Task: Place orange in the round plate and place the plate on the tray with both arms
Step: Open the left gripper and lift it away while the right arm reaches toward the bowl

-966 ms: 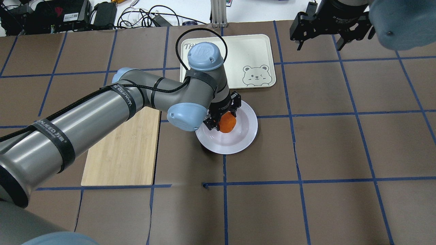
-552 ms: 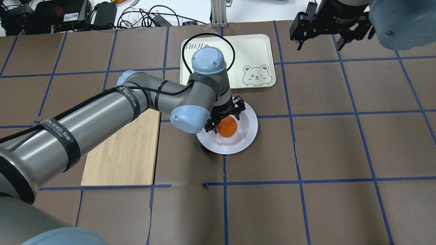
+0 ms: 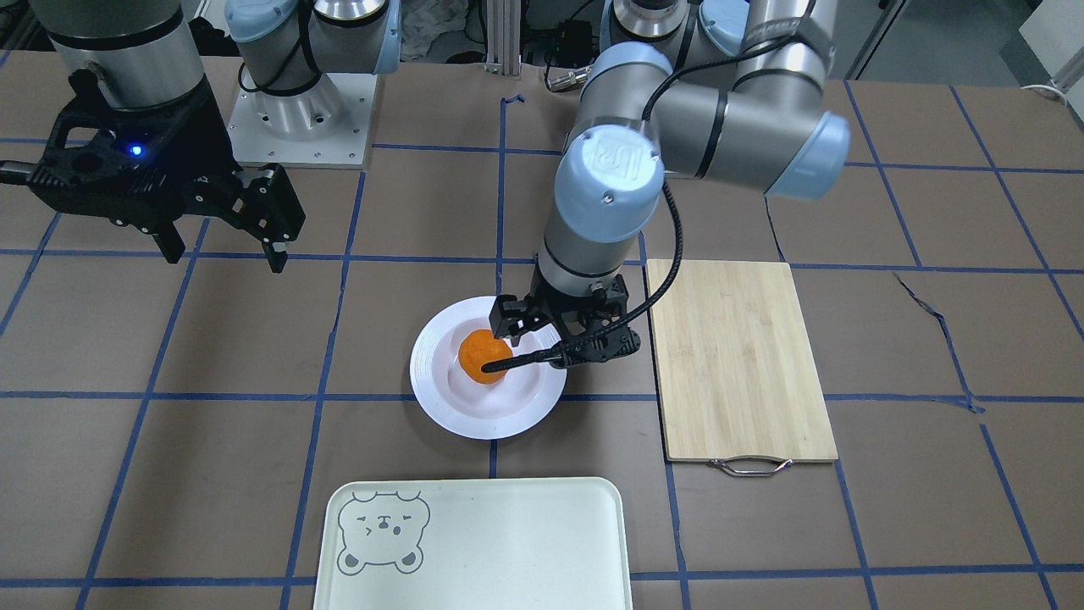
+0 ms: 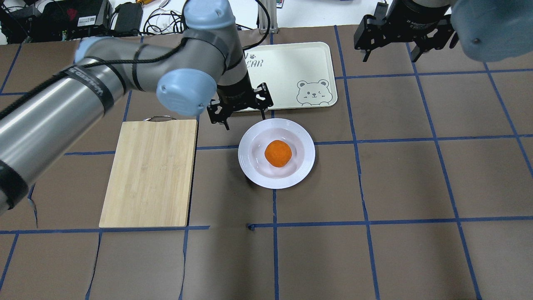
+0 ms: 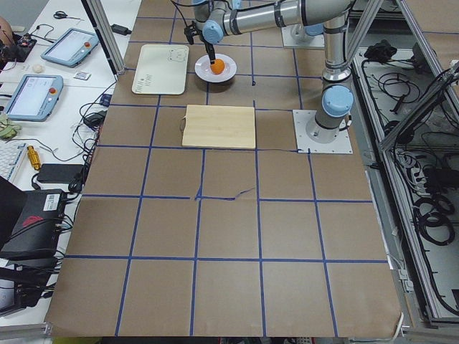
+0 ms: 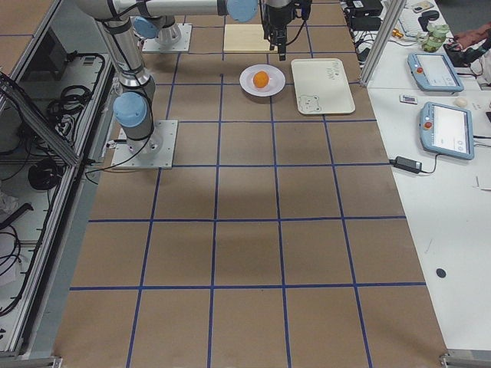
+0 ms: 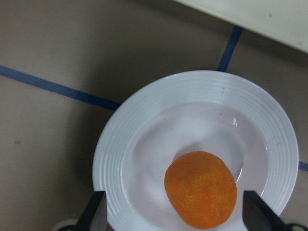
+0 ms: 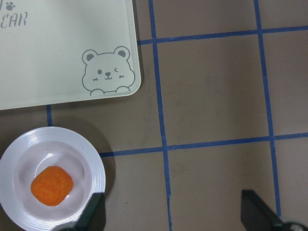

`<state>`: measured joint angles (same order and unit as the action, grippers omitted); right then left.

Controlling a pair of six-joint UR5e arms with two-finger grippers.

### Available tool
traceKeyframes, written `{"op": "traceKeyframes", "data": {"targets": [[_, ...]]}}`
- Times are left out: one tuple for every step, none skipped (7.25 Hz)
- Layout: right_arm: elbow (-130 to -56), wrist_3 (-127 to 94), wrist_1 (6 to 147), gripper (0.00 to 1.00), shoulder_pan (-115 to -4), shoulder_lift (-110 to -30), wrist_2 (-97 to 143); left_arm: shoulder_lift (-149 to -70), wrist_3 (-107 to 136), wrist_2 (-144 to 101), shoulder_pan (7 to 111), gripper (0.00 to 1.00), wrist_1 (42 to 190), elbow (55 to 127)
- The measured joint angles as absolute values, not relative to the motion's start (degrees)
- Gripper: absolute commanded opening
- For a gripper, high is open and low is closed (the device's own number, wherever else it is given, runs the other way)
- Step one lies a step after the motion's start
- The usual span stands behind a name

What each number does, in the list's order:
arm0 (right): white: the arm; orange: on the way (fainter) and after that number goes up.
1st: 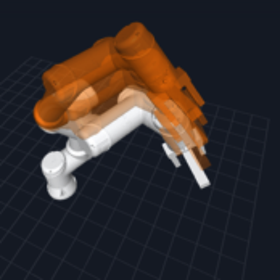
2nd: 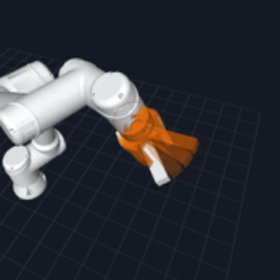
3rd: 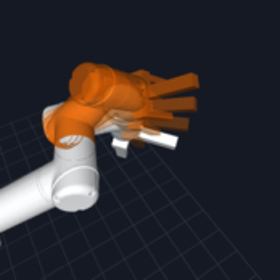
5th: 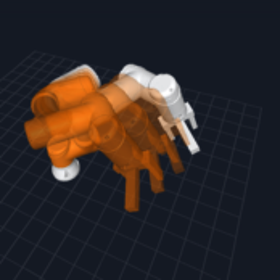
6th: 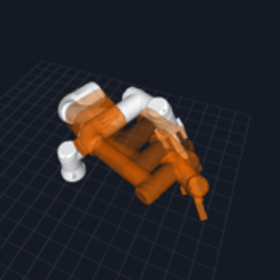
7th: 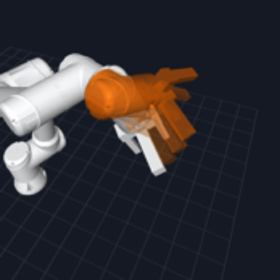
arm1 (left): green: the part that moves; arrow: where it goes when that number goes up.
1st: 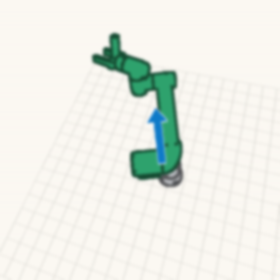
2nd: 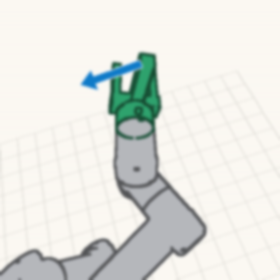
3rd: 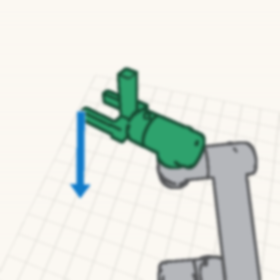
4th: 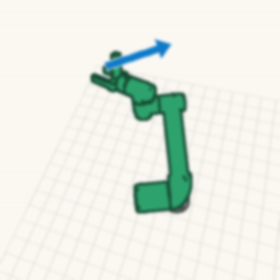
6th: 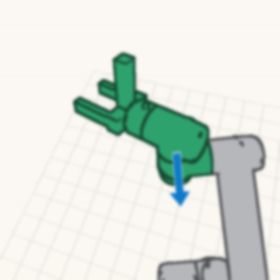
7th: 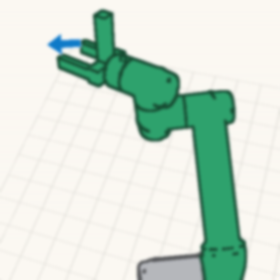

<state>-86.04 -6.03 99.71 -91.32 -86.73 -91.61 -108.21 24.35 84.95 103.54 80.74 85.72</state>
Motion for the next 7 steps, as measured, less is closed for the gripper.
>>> {"op": "traceKeyframes", "data": {"targets": [[-86.04,-6.02,99.64,1.00,-91.32,-86.70,-91.55,-105.42,18.19,85.51,101.44,1.00,87.64,82.33],[-85.78,-5.95,99.71,1.00,-91.32,-86.61,-91.35,-102.28,14.34,85.77,100.08,1.00,92.10,80.66],[-85.53,-5.95,99.77,1.00,-91.32,-86.40,-91.22,-99.19,11.74,85.93,99.51,1.00,94.45,80.45],[-85.76,-6.15,98.77,1.00,-91.32,-85.17,-91.05,-96.11,8.55,86.23,99.28,1.00,95.70,81.23],[-86.02,-6.65,97.32,1.00,-91.32,-83.41,-89.68,-93.61,6.16,86.47,99.26,1.00,95.96,82.43],[-86.88,-7.82,96.60,1.00,-91.32,-82.12,-86.81,-91.45,5.05,86.54,99.32,1.00,95.44,83.55],[-89.77,-9.35,97.93,1.00,-91.27,-81.38,-84.18,-89.90,4.43,86.70,99.27,1.00,94.54,84.20]]}}
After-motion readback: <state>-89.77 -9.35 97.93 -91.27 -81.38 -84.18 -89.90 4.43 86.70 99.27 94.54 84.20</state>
